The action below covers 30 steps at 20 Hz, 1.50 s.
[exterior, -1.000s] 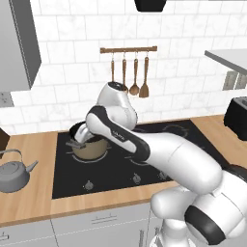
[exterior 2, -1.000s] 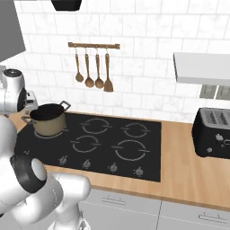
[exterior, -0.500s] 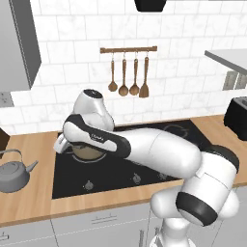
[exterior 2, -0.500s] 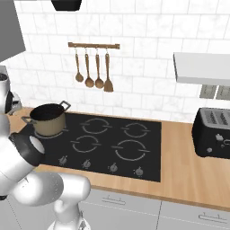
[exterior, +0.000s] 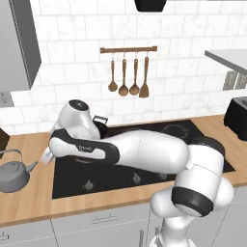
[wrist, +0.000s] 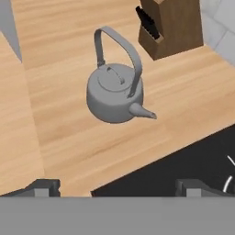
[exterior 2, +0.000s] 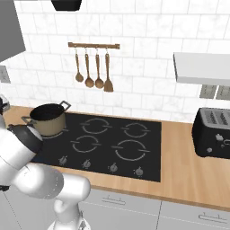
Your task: Pick the kettle from the counter and place it on a stove burner. Then turn the burner on.
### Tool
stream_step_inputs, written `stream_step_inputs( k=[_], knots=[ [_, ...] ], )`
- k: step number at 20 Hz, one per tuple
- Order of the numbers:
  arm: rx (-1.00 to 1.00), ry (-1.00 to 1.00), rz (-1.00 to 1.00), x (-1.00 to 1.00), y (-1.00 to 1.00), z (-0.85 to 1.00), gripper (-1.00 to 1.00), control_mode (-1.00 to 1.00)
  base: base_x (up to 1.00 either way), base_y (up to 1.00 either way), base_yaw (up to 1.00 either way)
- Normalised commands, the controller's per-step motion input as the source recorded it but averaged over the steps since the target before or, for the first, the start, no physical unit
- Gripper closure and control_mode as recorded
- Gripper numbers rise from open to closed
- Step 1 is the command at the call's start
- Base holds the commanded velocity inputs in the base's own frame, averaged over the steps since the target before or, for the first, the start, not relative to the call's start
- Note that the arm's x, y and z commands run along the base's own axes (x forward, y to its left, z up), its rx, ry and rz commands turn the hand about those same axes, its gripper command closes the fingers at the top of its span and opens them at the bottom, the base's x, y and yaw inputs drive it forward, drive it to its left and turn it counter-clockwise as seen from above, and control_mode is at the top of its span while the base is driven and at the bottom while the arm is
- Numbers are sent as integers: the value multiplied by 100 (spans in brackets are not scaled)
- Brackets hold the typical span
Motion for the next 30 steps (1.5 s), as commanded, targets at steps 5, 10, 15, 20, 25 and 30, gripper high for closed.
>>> stream_step_inputs(
  k=[5, 10, 15, 20, 25, 30],
  knots=[
    [16, -13, 2, 0, 20, -11, -100, -100, 0, 0, 0],
    [22, 3, 2, 0, 18, -2, -100, -100, 0, 0, 0],
    [11, 17, 11, 0, 24, 0, -100, -100, 0, 0, 0],
    [2, 18, 13, 0, 11, 0, -100, -100, 0, 0, 0],
    [0, -1, 0, 0, 0, 0, -100, -100, 0, 0, 0],
    [1, -1, 0, 21, 24, -4, -100, -100, 0, 0, 0]
  ],
)
